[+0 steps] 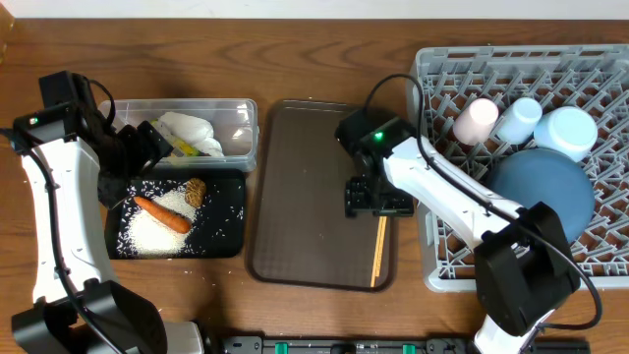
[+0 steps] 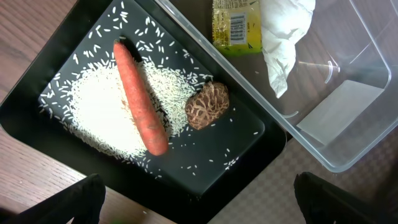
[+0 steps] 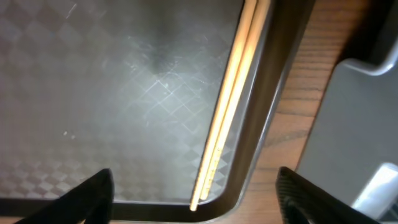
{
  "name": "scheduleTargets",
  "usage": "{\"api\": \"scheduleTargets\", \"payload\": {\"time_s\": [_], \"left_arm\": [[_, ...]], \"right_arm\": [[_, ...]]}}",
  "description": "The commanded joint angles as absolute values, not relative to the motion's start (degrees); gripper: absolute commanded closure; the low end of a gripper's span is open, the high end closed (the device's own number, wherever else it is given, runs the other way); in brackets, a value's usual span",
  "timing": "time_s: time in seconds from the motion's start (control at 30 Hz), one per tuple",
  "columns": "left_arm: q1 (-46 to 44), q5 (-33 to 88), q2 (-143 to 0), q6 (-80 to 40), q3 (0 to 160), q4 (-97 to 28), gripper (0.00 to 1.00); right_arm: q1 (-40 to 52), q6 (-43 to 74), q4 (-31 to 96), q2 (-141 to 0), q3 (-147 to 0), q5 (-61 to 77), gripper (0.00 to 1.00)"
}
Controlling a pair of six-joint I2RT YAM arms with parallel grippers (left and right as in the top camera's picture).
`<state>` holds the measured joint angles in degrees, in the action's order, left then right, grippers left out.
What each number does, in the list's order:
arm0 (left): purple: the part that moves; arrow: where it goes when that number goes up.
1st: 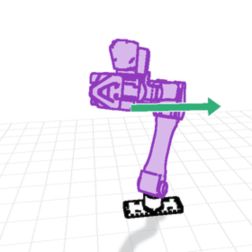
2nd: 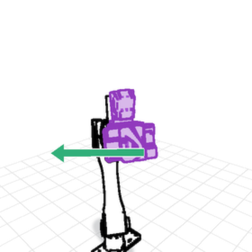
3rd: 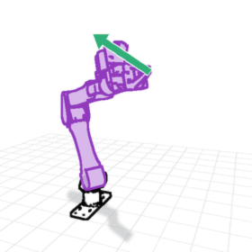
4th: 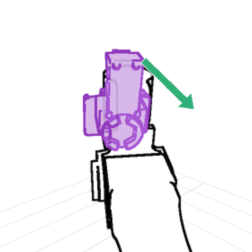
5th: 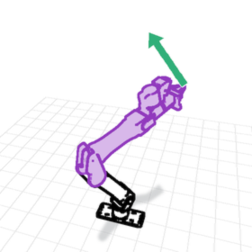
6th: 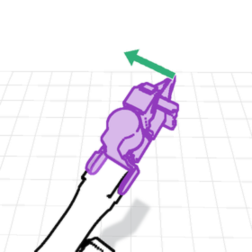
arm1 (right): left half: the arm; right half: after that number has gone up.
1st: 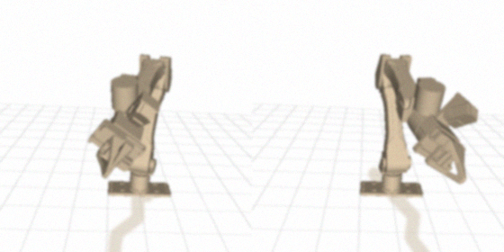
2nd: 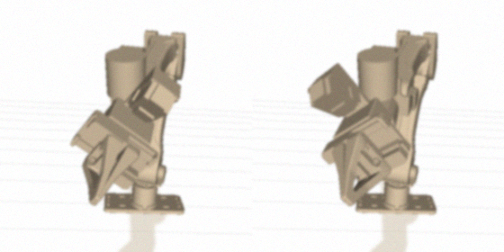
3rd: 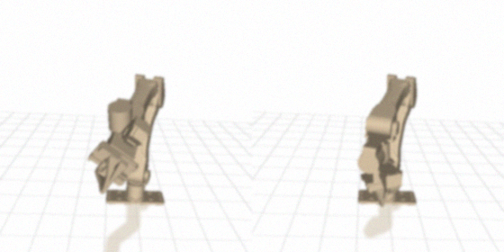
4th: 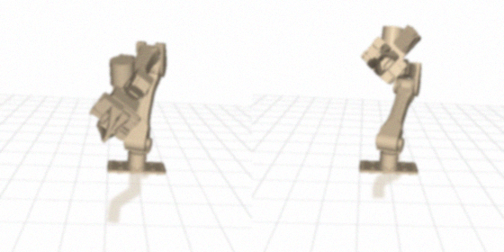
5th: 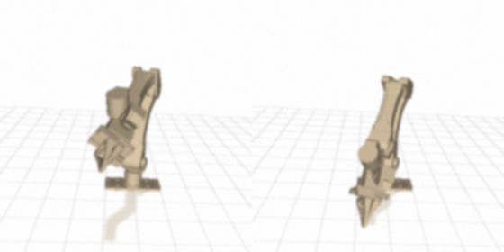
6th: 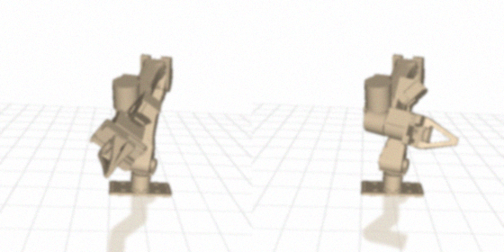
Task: Sort waste into correct bins and load items into the dishwasher rack
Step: 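Lower the right gripper over the chopsticks on the brown tray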
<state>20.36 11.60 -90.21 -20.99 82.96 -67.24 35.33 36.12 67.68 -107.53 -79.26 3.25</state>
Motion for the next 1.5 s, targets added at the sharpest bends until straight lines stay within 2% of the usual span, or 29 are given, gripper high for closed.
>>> {"api": "scheduleTargets", "payload": {"time_s": [0.0, 0.1, 0.13, 0.23, 0.3, 0.33, 0.57, 0.73, 1.23, 1.33, 1.47], "left_arm": [[20.6, 11.3, -89.4, -20.9, 83.0, -67.4, 0.02], [20.6, 11.3, -89.4, -20.9, 83.0, -67.4, 0.02], [20.6, 11.3, -89.4, -20.9, 83.0, -67.4, 0.02], [20.6, 11.3, -89.4, -20.9, 83.0, -67.4, 0.02], [20.6, 11.3, -89.4, -20.9, 83.0, -67.4, 0.02], [20.6, 11.3, -89.4, -20.9, 83.0, -67.4, 0.02], [20.6, 11.3, -89.4, -20.9, 83.0, -67.4, 0.02], [20.6, 11.3, -89.4, -20.9, 83.0, -67.4, 0.02], [20.6, 11.3, -89.4, -20.9, 83.0, -67.4, 0.02], [20.6, 11.3, -89.4, -20.9, 83.0, -67.4, 0.02], [20.6, 11.3, -89.4, -20.9, 83.0, -67.4, 0.02]], "right_arm": [[36.2, 36.4, 66.0, -108.0, -75.1, 5.6, 0.01], [36.3, 35.6, 61.7, -108.0, -71.1, 9.1, 0.01], [36.3, 34.9, 60.8, -108.0, -70.4, 10.3, 0.05], [36.5, 34.0, 59.9, -108.0, -69.8, 10.7, 0.38], [36.6, 34.0, 59.9, -108.0, -69.8, 9.7, 0.54], [36.8, 34.1, 59.9, -108.0, -69.8, 9.0, 0.59], [38.6, 37.9, 59.5, -108.1, -68.8, -2.2, 0.64], [38.8, 37.9, 57.4, -108.1, -67.6, -2.8, 0.69], [38.7, 35.9, 53.3, -109.1, -64.8, -5.3, 0.71], [38.7, 32.4, 50.6, -109.1, -63.8, -5.6, 0.75], [38.5, 28.1, 48.1, -109.1, -64.6, -6.4, 0.76]]}}
